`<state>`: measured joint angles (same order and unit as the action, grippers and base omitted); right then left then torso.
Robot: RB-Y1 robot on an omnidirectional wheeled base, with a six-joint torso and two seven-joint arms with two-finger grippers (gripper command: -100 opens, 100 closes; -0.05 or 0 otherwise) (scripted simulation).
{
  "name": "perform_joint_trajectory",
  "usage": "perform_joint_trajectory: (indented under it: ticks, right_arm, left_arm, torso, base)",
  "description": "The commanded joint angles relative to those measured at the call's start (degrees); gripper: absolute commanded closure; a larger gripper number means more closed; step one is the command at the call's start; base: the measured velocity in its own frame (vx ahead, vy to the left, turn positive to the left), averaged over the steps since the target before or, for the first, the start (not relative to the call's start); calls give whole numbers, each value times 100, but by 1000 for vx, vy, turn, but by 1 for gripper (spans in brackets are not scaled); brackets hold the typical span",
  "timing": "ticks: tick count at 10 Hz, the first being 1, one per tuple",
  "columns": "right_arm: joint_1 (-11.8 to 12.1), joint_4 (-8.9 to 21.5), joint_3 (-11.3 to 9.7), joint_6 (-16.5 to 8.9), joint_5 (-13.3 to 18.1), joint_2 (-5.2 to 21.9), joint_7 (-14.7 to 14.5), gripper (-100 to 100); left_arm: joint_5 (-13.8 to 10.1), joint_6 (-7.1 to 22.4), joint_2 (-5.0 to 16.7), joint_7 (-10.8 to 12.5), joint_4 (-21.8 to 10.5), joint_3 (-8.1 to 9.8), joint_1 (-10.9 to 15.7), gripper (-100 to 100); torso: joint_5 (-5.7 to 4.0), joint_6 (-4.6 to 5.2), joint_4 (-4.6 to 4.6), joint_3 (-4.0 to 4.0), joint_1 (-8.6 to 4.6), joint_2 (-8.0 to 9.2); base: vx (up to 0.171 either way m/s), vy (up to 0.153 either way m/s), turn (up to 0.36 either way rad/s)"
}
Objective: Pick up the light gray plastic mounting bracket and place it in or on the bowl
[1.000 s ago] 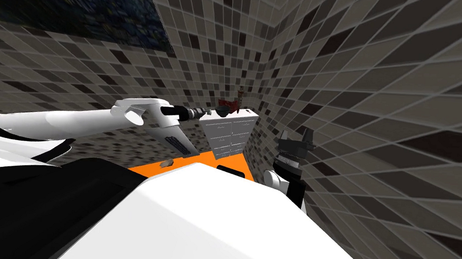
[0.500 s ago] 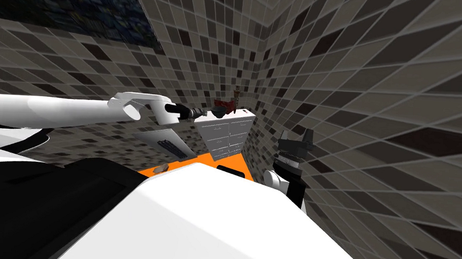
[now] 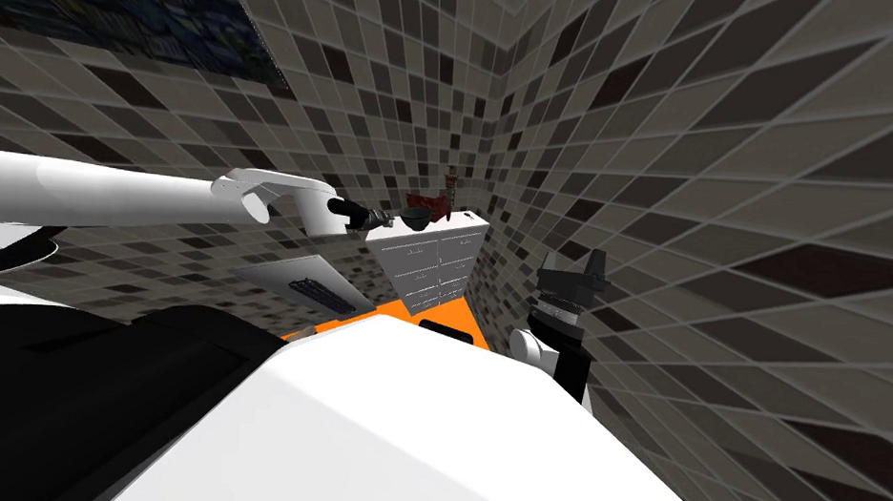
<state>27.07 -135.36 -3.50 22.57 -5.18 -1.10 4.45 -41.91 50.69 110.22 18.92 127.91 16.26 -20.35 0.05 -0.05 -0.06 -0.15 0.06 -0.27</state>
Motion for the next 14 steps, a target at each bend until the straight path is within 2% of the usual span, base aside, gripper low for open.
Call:
perform_joint_trajectory:
  ticks: [1, 3, 5, 7, 8, 9, 10, 12, 13, 14]
  right_arm:
    - [0, 0, 0, 0, 0, 0, 0, 0]
    - [0, 0, 0, 0, 0, 0, 0, 0]
    - [0, 0, 0, 0, 0, 0, 0, 0]
    - [0, 0, 0, 0, 0, 0, 0, 0]
    - [0, 0, 0, 0, 0, 0, 0, 0]
    - [0, 0, 0, 0, 0, 0, 0, 0]
    - [0, 0, 0, 0, 0, 0, 0, 0]
    - [2, -1, 0, 0, 0, -1, 0, 0]
    - [1, -1, -1, 0, 0, -1, 0, 0]
    - [0, 0, 0, 0, 0, -1, 0, 0]
  left_arm:
    - [-50, 134, 227, 70, -51, 3, -79, -100]
    - [-236, 448, 614, 192, -166, 26, -251, -100]
    - [-380, 686, 902, 286, -257, 40, -393, -100]
    - [-504, 889, 1138, 368, -336, 50, -523, -100]
    - [-443, 782, 1067, 352, -329, 44, -505, -100]
    - [-451, 800, 1078, 355, -338, 44, -512, 0]
    - [-163, 512, 791, 586, -623, -243, -225, -100]
    - [164, 122, 613, 586, -1025, -276, -31, -100]
    - [377, -34, 613, 586, -1189, -276, 189, -100]
    - [522, -298, 613, 586, -1418, -276, 251, -100]
  torso:
    - [0, 0, 0, 0, 0, 0]
    - [0, -1, 0, 2, 1, 4]
    - [1, -2, 0, 0, 3, 0]
    - [1, -2, 0, 0, 2, 0]
    - [2, -3, 0, 0, 4, 0]
    - [2, -4, 2, 5, 0, 10]
    - [0, -4, 5, 11, -4, 19]
    - [-11, -6, -5, -15, -52, -27]
    - [-11, -1, -6, -13, -50, -21]
    - [-11, 0, -1, -2, -33, -1]
  base:
    - [56, 23, -61]
    - [49, 22, -110]
    - [61, 24, -111]
    - [59, 28, -82]
    - [27, 15, -16]
    - [5, 3, 2]
    - [118, -83, 305]
    - [146, -135, 166]
    - [33, -50, -27]
    - [-17, 3, -20]
